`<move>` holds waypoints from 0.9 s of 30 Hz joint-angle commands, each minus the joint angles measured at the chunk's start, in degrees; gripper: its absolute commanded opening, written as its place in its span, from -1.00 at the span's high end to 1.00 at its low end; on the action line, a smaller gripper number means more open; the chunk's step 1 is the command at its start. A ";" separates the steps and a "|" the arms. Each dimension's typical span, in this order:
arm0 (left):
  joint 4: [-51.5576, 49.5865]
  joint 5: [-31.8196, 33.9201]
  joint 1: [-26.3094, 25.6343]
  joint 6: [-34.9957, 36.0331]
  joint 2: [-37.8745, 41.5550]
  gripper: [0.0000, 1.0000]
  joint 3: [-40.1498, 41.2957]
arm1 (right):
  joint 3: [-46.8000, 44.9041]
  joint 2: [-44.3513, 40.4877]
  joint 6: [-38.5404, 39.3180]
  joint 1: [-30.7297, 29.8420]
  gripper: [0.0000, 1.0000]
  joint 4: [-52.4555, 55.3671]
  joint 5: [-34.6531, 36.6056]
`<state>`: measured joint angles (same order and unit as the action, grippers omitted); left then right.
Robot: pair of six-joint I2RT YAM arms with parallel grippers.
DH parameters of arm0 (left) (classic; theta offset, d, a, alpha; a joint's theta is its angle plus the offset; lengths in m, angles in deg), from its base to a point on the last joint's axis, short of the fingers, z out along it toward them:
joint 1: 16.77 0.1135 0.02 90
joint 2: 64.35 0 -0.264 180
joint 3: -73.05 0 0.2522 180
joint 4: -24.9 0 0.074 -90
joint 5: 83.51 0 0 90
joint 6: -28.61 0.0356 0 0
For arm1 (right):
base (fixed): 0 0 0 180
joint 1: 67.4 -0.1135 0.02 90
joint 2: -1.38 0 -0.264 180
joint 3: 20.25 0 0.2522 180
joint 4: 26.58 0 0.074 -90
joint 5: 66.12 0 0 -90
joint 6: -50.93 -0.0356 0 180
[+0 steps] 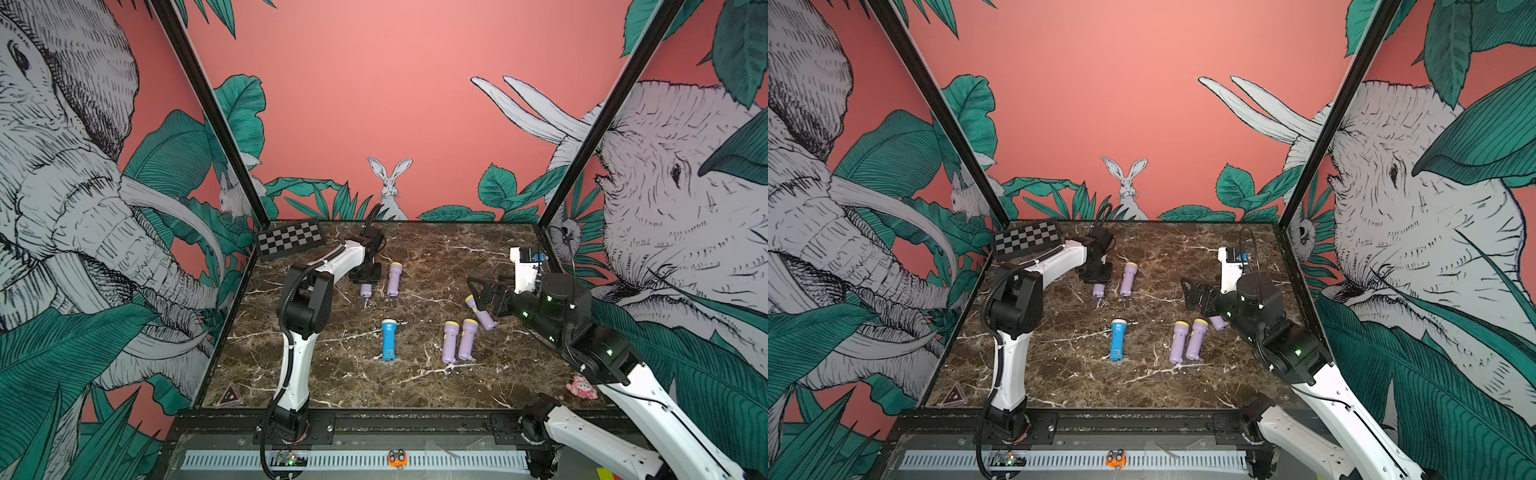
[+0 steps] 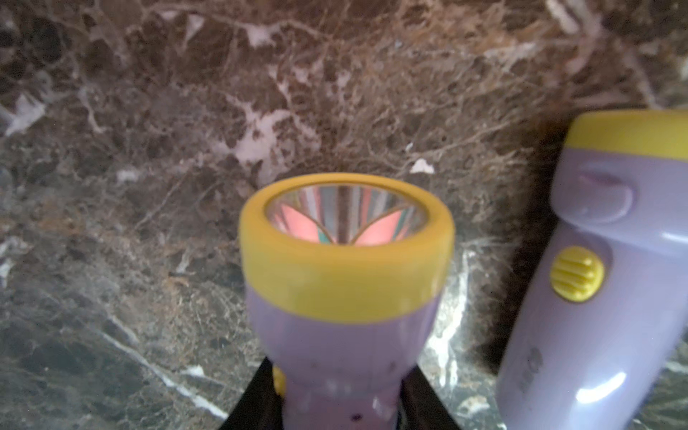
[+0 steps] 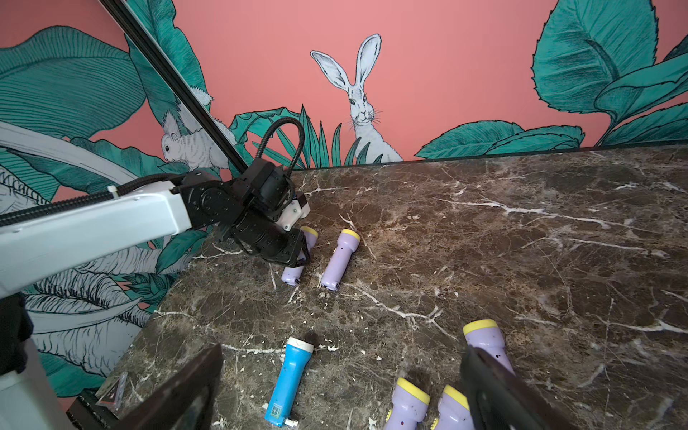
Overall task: Close the plug at the bottom of the flashlight
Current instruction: Place the flashlight at the center of the board.
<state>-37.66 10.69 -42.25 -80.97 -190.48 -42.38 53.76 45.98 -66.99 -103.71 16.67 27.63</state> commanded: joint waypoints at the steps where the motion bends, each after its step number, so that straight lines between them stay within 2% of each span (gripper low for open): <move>1: -4.75 2.02 -0.07 2.13 -0.20 1.00 -2.58 | -0.70 -0.92 0.76 0.30 -0.98 -1.01 -0.76; 11: -6.46 -0.93 -0.10 1.91 -3.59 1.00 -7.31 | -1.63 -0.96 0.07 0.25 -0.98 -1.71 -1.68; 12: -6.40 -1.65 -0.12 1.91 -3.68 0.95 -7.46 | -1.62 -0.92 0.06 0.24 -0.98 -1.68 -1.88; 14: -6.41 -2.10 -0.10 1.91 -3.62 0.78 -7.79 | -1.63 -1.05 -0.11 0.28 -0.98 -1.64 -2.15; 17: -7.14 -1.91 -0.12 2.30 -3.35 0.23 -8.44 | -1.75 -1.11 -0.20 0.23 -0.98 -1.37 -2.10; 19: -7.88 -1.36 -0.06 2.43 -3.16 -0.01 -8.89 | -1.79 -1.14 -0.20 0.23 -0.98 -1.29 -2.16; 25: -10.47 -1.99 -0.01 1.81 -0.69 -0.38 -10.53 | -1.55 -1.40 -0.30 0.27 -0.98 -1.17 -2.25; 27: -12.48 -1.51 -0.01 1.20 1.62 -0.42 -11.53 | -1.24 -1.61 -0.05 0.28 -0.97 -0.72 -2.08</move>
<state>-45.42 9.06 -42.23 -79.02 -194.28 -51.93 52.14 45.34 -67.14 -103.71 16.65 25.72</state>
